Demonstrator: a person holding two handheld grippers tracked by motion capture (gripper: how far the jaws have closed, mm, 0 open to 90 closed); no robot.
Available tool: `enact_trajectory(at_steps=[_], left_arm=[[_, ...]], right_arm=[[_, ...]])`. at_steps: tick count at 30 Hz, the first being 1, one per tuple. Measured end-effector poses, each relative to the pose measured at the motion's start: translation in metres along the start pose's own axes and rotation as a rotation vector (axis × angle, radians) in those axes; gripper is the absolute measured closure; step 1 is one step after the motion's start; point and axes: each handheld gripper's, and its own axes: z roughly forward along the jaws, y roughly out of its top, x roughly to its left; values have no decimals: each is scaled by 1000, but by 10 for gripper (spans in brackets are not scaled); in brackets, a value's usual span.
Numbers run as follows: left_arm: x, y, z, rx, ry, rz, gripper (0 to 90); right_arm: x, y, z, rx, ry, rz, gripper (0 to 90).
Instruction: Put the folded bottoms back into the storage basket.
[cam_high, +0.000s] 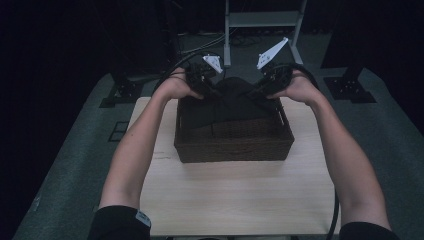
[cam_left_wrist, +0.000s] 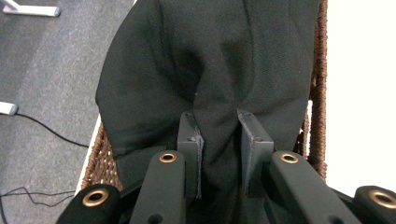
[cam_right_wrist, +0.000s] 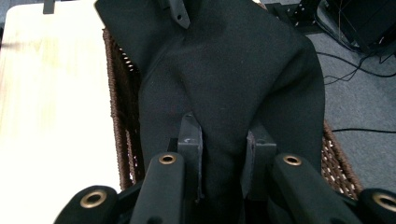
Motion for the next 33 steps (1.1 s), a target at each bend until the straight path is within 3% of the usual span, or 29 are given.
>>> enact_trajectory(at_steps=[14, 20, 33], left_arm=[[-4, -11, 20, 29, 13, 1, 736], [-4, -16, 24, 10, 13, -16, 736], [-9, -25, 42, 31, 22, -18, 739]], right_arm=[[-4, -13, 21, 35, 10, 12, 724], [-6, -14, 24, 42, 13, 11, 724], [-6, -26, 39, 55, 19, 32, 724]])
